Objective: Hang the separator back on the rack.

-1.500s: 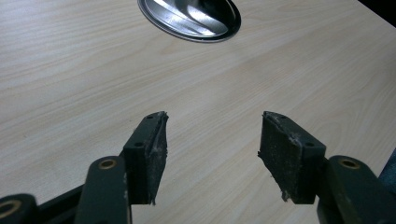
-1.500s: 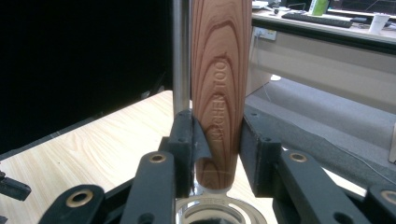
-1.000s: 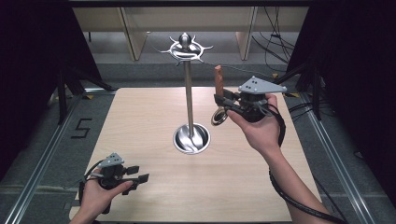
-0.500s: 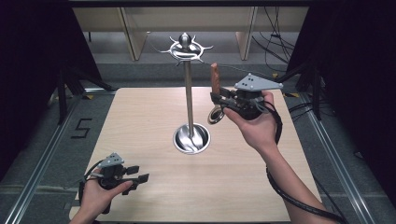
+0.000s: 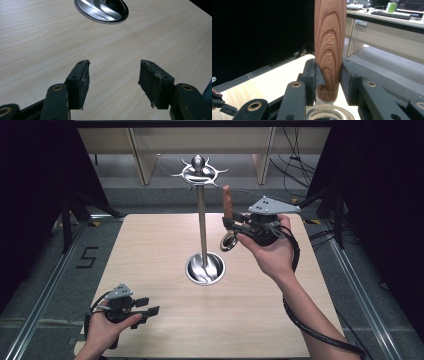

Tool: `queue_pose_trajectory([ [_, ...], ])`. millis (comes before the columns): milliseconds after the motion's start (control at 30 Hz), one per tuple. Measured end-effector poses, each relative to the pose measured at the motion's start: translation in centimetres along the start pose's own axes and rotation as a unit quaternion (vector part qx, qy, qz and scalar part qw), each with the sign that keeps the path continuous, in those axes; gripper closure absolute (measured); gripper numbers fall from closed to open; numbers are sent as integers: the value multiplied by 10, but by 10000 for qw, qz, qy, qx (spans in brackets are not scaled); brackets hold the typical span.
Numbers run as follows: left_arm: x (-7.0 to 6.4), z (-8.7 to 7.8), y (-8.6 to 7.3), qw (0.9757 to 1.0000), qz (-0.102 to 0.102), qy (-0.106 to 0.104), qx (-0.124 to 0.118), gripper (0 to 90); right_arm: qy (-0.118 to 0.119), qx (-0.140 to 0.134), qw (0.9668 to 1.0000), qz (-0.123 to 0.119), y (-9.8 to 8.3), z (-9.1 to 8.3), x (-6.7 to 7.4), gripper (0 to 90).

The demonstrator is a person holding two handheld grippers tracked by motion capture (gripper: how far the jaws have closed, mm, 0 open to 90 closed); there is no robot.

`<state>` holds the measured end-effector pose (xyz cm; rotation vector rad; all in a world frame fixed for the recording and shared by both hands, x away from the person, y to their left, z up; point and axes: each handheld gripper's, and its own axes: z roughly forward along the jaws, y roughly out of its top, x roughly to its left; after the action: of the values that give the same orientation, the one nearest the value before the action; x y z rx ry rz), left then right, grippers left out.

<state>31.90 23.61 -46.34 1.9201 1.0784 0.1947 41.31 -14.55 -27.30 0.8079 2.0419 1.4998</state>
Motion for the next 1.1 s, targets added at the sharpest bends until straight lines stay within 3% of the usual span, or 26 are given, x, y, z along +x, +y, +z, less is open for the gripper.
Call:
queue_pose_trajectory([
  [267, 0, 0, 0, 10000, 9, -13, -9, 407, -10, -18, 10000, -51, 2, 2, 0, 687],
  [333, 0, 0, 0, 10000, 12, -21, -9, 407, 24, 32, 9999, 94, 3, 2, 2, 688],
  [567, 0, 0, 0, 10000, 12, -23, -8, 407, 0, 3, 10000, -20, 5, 4, -2, 688],
  [733, 0, 0, 0, 10000, 9, -24, -7, 407, 54, 55, 9999, 90, 7, 6, -1, 687],
  [1100, 0, 0, 0, 10000, 10, -48, 3, 407, 51, 65, 10000, -18, 11, 12, -2, 687],
])
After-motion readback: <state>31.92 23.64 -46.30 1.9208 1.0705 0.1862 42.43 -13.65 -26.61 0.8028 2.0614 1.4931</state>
